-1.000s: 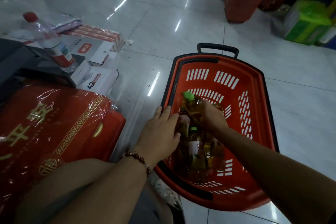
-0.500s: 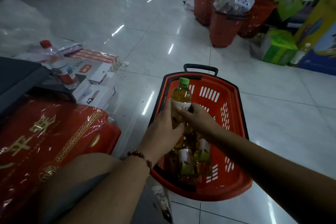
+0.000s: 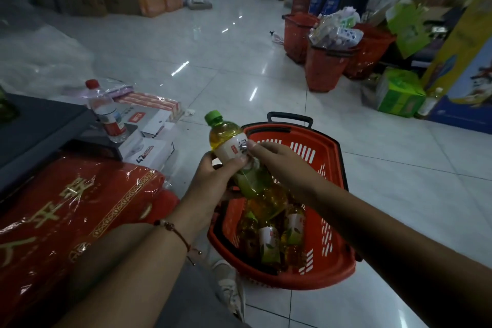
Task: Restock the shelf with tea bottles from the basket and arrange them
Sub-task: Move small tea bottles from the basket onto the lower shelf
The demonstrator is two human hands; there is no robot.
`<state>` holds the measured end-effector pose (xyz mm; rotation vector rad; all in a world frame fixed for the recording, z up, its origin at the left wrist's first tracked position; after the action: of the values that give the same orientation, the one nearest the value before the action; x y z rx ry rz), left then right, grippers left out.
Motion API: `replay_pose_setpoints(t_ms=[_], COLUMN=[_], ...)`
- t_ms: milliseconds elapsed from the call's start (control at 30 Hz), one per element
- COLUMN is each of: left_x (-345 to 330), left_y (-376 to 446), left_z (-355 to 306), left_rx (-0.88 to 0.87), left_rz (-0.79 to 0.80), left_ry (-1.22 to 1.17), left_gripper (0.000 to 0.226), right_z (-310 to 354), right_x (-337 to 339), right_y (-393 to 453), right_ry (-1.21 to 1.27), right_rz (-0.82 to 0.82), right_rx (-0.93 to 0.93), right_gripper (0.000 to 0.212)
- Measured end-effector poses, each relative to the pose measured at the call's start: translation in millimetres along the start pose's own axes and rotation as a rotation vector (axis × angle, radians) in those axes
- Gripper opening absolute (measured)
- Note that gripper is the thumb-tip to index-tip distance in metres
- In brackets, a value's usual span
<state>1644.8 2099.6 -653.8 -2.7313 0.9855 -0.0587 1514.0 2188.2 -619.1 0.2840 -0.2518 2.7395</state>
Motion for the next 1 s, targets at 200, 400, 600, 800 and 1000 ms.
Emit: replay_pose_setpoints(t_ms=[200, 400, 600, 800, 1000], left_x=[40, 102, 174, 240, 289], left_y=[-11, -47, -105, -171, -232], left_z=[-11, -32, -52, -44, -28], left_rx=[-0.025, -0.159, -0.197, -0.172, -0.111], left_rz=[-0.069, -0.246, -0.452, -0.592, -0.674], left_ry=[-0.257, -0.328, -0.334, -0.172, -0.095], left_gripper=[0.046, 0.055, 0.065, 0.068, 0.095], right_z=[31, 63, 93, 106, 115], right_x=[-14, -73, -155, -239, -314], right_y=[-11, -11, -1, -9, -28], right_ry=[-0.055, -0.234, -0.151, -0.084, 0.021], right_rz=[0.221, 0.277, 0.416, 0.563, 0.69], right_rx=[-0.065, 0.074, 0.207, 0.239, 0.264], right_gripper=[0.056, 0.075, 0.058, 0.049, 0.044])
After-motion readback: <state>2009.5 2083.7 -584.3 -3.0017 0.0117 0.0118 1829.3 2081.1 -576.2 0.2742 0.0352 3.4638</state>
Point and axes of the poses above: each hand's wrist, its own y-axis towards the middle knuckle, its own x-axis out of the back of the hand, z = x × y, the point moved 1 cm from there along y, towards the middle knuckle, and after that the axes turned 4 degrees about y, right-handed, at the moved point
